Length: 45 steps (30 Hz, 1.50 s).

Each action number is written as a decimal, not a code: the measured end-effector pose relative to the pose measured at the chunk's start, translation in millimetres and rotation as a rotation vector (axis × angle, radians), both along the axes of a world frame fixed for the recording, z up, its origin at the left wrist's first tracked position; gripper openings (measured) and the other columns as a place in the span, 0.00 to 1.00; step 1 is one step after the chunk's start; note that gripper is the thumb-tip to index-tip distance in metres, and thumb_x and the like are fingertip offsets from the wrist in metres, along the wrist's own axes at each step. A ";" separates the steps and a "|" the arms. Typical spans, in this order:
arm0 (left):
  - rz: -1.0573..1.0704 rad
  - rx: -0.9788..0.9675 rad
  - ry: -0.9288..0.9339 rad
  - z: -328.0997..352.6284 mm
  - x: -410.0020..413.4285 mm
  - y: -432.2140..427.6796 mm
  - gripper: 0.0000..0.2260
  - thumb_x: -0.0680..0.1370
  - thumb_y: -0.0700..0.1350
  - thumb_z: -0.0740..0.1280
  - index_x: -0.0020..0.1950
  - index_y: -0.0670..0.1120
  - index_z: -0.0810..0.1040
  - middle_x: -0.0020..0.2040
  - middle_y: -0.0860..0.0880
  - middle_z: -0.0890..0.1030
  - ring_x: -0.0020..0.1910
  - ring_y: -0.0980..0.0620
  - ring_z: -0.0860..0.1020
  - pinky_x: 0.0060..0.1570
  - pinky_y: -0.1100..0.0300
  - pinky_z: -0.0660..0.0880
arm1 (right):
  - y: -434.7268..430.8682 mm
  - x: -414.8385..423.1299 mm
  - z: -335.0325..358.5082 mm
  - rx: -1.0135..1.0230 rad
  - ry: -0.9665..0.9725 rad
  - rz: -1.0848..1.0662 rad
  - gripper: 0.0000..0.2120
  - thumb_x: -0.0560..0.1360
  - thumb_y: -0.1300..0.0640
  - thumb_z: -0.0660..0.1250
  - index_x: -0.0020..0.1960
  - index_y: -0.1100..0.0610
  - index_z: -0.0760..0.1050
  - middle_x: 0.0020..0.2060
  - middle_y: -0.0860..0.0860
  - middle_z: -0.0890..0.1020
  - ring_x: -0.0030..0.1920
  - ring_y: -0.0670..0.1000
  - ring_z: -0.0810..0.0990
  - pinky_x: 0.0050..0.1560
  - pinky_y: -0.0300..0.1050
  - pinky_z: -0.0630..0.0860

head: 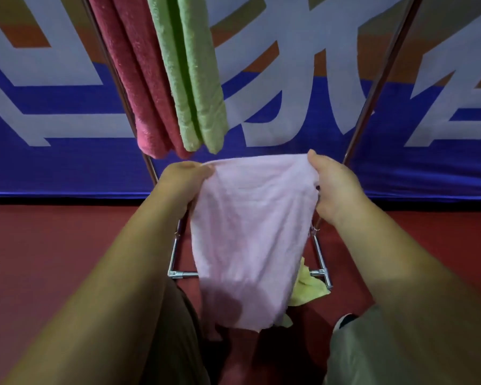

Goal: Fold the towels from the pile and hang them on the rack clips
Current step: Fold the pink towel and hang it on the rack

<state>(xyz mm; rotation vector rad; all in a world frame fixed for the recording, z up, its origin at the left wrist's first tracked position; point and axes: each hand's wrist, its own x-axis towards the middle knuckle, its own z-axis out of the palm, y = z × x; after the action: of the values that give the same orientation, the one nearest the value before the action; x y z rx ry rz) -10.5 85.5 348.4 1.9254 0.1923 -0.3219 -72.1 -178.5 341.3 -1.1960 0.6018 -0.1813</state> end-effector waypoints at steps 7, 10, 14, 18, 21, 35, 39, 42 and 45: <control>-0.033 0.273 -0.095 -7.5 10.2 -0.9 0.19 0.74 0.58 0.79 0.40 0.43 0.81 0.34 0.47 0.77 0.35 0.47 0.76 0.41 0.55 0.74 | -2.8 2.6 -18.9 -0.085 0.106 -0.152 0.21 0.62 0.40 0.83 0.47 0.54 0.89 0.47 0.54 0.91 0.51 0.60 0.91 0.60 0.61 0.87; -0.045 0.159 0.034 -12.7 12.7 -2.9 0.18 0.76 0.55 0.79 0.47 0.39 0.85 0.38 0.42 0.83 0.36 0.44 0.80 0.42 0.50 0.81 | 5.1 -1.8 -15.7 -0.171 0.122 -0.094 0.16 0.71 0.44 0.82 0.49 0.54 0.89 0.45 0.53 0.91 0.46 0.58 0.91 0.51 0.52 0.88; -0.069 -0.052 0.163 -17.5 8.7 -17.0 0.11 0.79 0.45 0.78 0.53 0.37 0.86 0.40 0.42 0.85 0.36 0.45 0.81 0.43 0.51 0.82 | 22.2 -5.7 -12.9 -0.446 0.090 0.067 0.10 0.78 0.49 0.78 0.49 0.56 0.89 0.40 0.61 0.89 0.30 0.52 0.83 0.31 0.46 0.82; -0.209 -0.105 0.188 -20.3 -1.1 -33.3 0.07 0.80 0.36 0.72 0.54 0.35 0.87 0.44 0.40 0.86 0.39 0.46 0.82 0.40 0.57 0.80 | 44.4 -10.3 -13.2 -0.699 0.074 0.226 0.13 0.79 0.50 0.74 0.44 0.59 0.88 0.35 0.60 0.88 0.30 0.60 0.87 0.33 0.57 0.85; -0.277 -0.094 0.150 -19.6 -9.3 -47.3 0.06 0.76 0.35 0.71 0.49 0.36 0.88 0.42 0.39 0.85 0.39 0.45 0.82 0.42 0.57 0.79 | 56.7 -13.0 -17.6 -0.767 0.111 0.323 0.16 0.78 0.47 0.72 0.44 0.61 0.86 0.34 0.60 0.87 0.29 0.61 0.87 0.30 0.54 0.83; -0.276 -0.202 0.097 -29.1 -15.9 -58.5 0.21 0.75 0.25 0.67 0.49 0.51 0.87 0.53 0.41 0.89 0.58 0.40 0.87 0.65 0.41 0.82 | 59.8 -9.5 -30.5 -0.569 0.141 0.549 0.14 0.78 0.64 0.66 0.61 0.59 0.85 0.53 0.63 0.89 0.49 0.58 0.89 0.59 0.65 0.86; -0.342 -0.270 0.063 -33.9 -14.2 -57.1 0.24 0.73 0.21 0.67 0.62 0.43 0.84 0.58 0.44 0.88 0.60 0.46 0.87 0.64 0.47 0.83 | 59.7 -10.1 -33.5 -0.547 0.156 0.568 0.15 0.79 0.62 0.62 0.61 0.56 0.83 0.53 0.56 0.90 0.53 0.60 0.90 0.60 0.67 0.85; -0.403 -0.223 0.014 -36.9 -13.5 -56.5 0.35 0.70 0.20 0.71 0.75 0.41 0.76 0.64 0.47 0.86 0.62 0.51 0.85 0.59 0.54 0.84 | 64.7 -12.2 -19.0 -0.390 0.177 0.549 0.17 0.82 0.68 0.60 0.69 0.69 0.78 0.57 0.65 0.86 0.53 0.61 0.84 0.72 0.68 0.77; -0.445 -0.168 -0.066 -33.9 -16.0 -55.5 0.35 0.71 0.22 0.74 0.76 0.43 0.76 0.65 0.51 0.85 0.58 0.61 0.84 0.50 0.67 0.82 | 62.7 -13.1 -19.0 -0.263 0.136 0.500 0.26 0.72 0.68 0.65 0.69 0.69 0.79 0.63 0.73 0.82 0.60 0.65 0.84 0.74 0.69 0.75</control>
<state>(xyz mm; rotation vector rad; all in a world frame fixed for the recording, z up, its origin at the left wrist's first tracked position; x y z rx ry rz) -26.6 30.0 314.6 1.7956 -0.3035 -0.5496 -85.2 -115.8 322.3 -1.5854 0.3859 0.2541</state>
